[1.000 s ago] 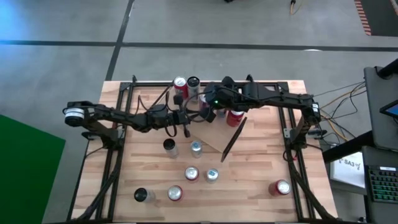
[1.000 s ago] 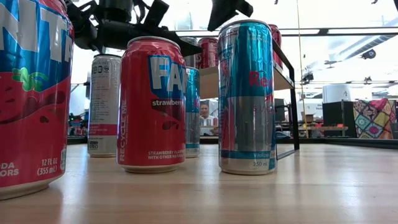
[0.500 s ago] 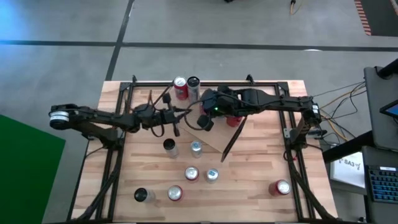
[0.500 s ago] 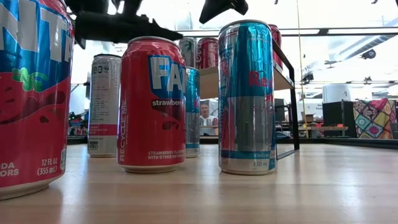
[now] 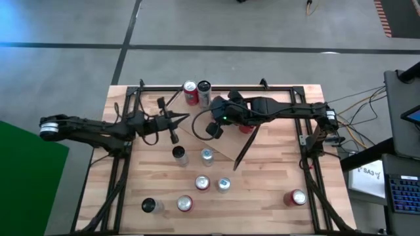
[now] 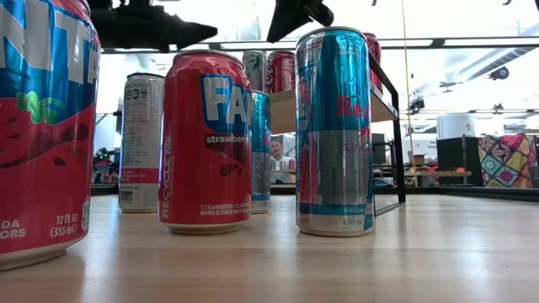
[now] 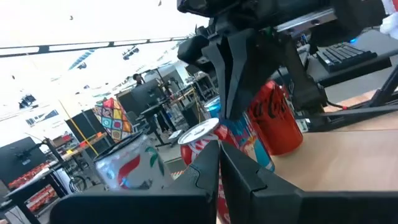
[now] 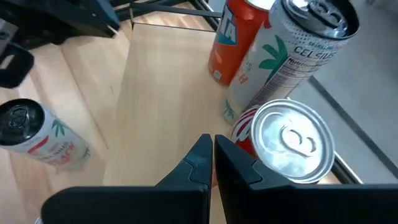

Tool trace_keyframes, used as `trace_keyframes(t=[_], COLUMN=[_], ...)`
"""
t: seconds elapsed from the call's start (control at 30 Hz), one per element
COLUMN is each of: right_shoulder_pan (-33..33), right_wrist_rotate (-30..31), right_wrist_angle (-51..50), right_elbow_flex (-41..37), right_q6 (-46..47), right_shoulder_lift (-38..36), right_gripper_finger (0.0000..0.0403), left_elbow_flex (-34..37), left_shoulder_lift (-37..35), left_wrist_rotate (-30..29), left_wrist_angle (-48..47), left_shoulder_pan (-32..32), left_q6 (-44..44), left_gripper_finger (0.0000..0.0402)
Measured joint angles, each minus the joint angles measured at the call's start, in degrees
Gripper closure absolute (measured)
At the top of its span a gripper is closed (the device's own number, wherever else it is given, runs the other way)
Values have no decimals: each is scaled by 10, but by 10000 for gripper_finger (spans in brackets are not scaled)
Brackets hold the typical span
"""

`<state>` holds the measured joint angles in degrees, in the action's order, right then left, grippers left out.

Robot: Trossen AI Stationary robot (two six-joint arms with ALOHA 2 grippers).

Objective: Place canned beverage on shelf
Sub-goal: Put the red/white soda can on the shelf

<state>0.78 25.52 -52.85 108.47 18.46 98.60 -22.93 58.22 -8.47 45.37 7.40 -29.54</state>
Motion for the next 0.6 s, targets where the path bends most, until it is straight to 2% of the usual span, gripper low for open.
trace_keyframes(t=[0.33, 0.6], right_shoulder_pan=[11, 14], right_wrist_rotate=[6, 44], right_wrist_angle=[-4, -3], right_elbow_flex=[-6, -6], right_q6=[-11, -24], right_shoulder_lift=[10, 9], right_gripper_finger=[394, 394], left_elbow_flex=[39, 48], left_shoulder_lift=[-79, -107], left_wrist_rotate=[0, -1], left_wrist_angle=[1, -1], left_shoulder_pan=[0, 0], left_q6=[0, 2], left_gripper_finger=[402, 402])
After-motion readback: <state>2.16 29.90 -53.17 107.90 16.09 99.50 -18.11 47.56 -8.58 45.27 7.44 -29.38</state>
